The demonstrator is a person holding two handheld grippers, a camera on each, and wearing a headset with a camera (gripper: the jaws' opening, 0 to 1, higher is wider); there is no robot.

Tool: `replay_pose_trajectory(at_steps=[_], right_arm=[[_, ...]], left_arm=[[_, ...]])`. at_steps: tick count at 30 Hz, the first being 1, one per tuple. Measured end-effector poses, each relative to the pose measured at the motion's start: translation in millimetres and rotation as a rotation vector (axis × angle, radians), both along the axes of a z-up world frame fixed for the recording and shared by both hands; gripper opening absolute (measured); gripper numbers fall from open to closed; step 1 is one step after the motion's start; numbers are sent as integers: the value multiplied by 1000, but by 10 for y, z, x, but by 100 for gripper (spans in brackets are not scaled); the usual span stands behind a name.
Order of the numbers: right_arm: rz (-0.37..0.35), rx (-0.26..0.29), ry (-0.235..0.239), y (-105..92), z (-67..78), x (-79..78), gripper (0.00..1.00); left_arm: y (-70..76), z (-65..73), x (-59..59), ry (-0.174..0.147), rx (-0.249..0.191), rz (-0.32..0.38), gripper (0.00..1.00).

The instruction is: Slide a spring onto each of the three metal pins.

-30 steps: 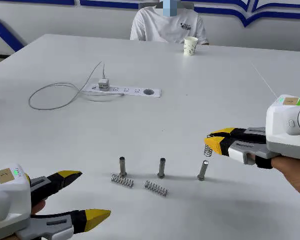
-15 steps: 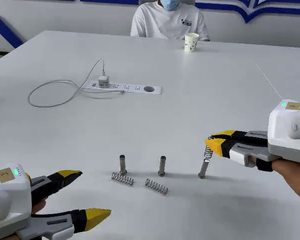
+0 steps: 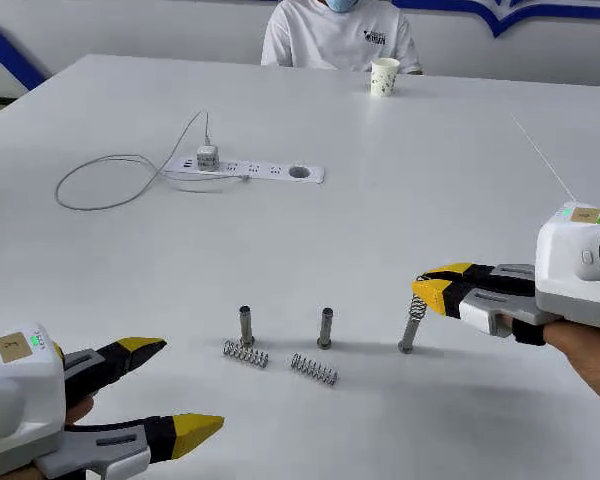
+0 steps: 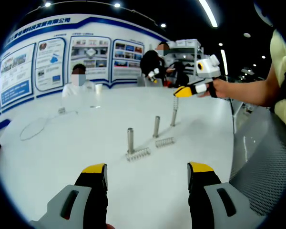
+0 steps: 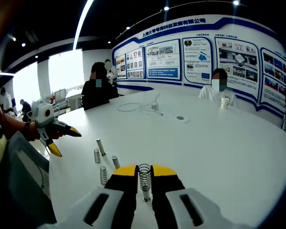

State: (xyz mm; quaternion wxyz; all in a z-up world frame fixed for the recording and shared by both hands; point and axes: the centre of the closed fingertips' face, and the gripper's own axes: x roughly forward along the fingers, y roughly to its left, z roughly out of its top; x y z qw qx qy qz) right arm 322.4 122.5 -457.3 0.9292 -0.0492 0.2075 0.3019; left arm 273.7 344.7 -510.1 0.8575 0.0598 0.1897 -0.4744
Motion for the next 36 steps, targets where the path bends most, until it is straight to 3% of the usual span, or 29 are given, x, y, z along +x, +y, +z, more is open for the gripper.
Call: replay_pose_trajectory(at_steps=[36], right_arm=[[14,8,7,-32,-255,-9,12]], left_arm=[[5,-46,-3,14,17,1,69]])
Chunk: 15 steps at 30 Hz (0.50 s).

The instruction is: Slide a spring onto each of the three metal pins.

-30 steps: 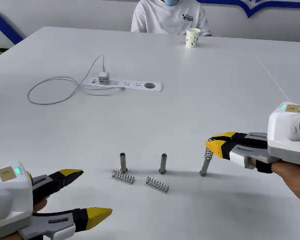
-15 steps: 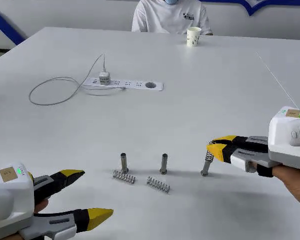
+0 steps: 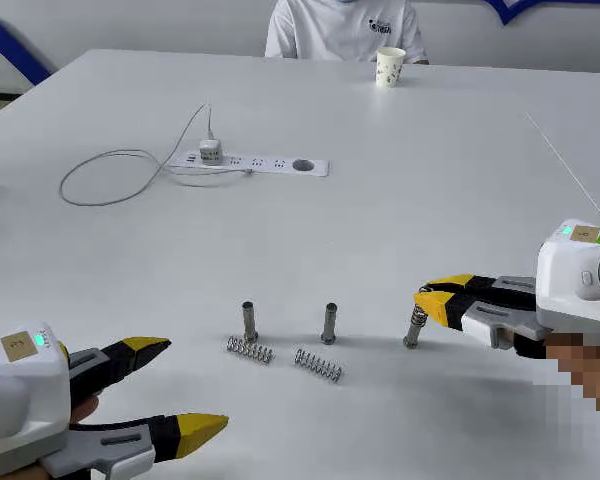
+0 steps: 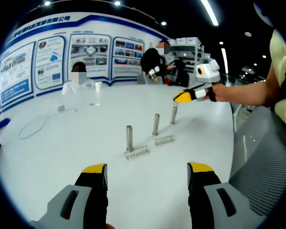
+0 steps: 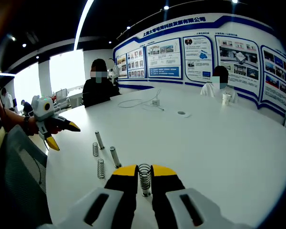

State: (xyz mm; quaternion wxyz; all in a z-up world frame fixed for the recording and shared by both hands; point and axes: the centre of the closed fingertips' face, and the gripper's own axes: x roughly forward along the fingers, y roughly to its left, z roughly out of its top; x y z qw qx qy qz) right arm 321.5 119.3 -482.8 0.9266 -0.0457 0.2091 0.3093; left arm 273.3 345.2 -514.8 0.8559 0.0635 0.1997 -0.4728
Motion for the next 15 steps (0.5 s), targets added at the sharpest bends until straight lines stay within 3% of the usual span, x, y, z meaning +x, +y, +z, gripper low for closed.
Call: replay_pose_trajectory(at_steps=[15], right_arm=[[5,-15,26,16,-149,10,12]], left_arm=[[-10,-50,1,14,-3,4,69]])
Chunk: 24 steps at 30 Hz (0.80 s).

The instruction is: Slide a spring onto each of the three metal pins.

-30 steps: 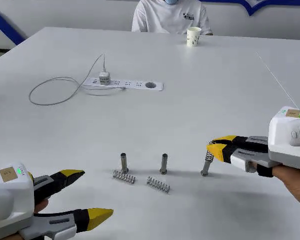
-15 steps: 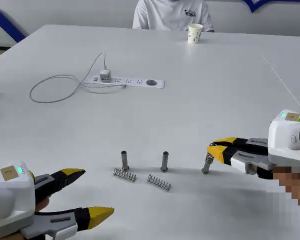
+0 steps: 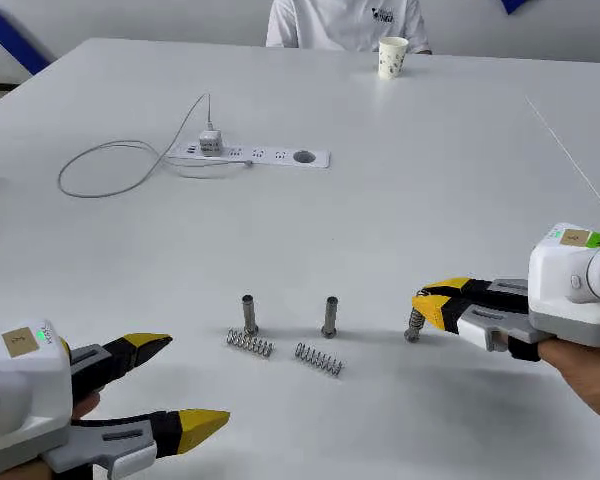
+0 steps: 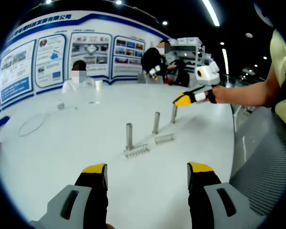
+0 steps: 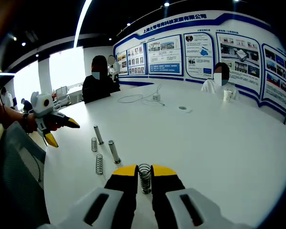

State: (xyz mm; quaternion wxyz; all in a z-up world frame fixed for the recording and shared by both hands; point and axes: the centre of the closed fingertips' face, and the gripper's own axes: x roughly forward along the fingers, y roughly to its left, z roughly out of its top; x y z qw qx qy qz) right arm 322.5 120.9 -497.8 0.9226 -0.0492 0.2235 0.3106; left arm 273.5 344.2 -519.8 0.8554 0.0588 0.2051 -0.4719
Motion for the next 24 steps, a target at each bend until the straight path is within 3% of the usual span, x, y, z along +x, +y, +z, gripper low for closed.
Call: replay_pose_trajectory(at_steps=[24], right_arm=[[-1,-36,42,28,-169,-24,12]], left_arm=[[-6,-38,5,13,-3,4,69]])
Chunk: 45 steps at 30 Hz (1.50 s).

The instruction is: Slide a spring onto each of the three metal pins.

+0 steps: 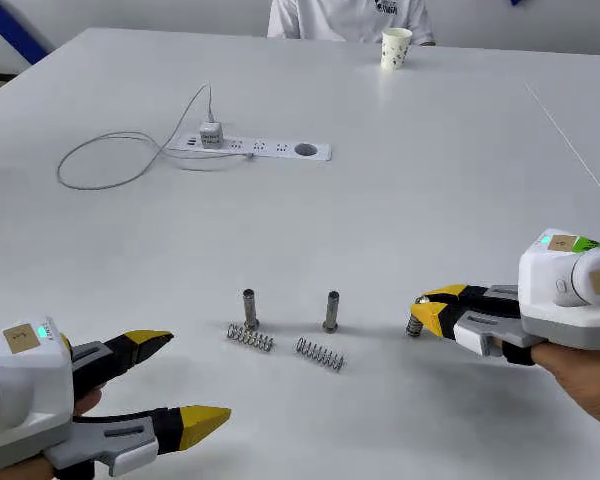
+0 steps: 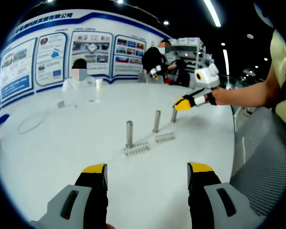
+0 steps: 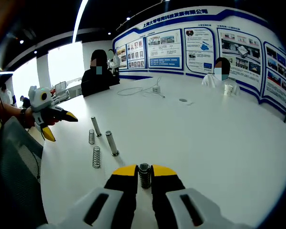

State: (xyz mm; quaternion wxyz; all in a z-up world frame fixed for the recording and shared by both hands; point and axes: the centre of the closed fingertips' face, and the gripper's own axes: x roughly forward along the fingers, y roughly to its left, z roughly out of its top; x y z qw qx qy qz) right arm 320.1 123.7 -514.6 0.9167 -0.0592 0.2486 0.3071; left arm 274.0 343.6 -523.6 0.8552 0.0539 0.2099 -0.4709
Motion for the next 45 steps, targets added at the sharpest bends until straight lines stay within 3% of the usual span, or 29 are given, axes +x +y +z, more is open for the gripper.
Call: replay_pose_trajectory(at_steps=[23,45], right_arm=[[2,-37,45,-77,-160,-78,16],[0,-61,82,-107,-200,-221,17]], left_arm=[[-9,23,-16,-6,-6,-1,69],[1,43,0,-19,-33,4,69]])
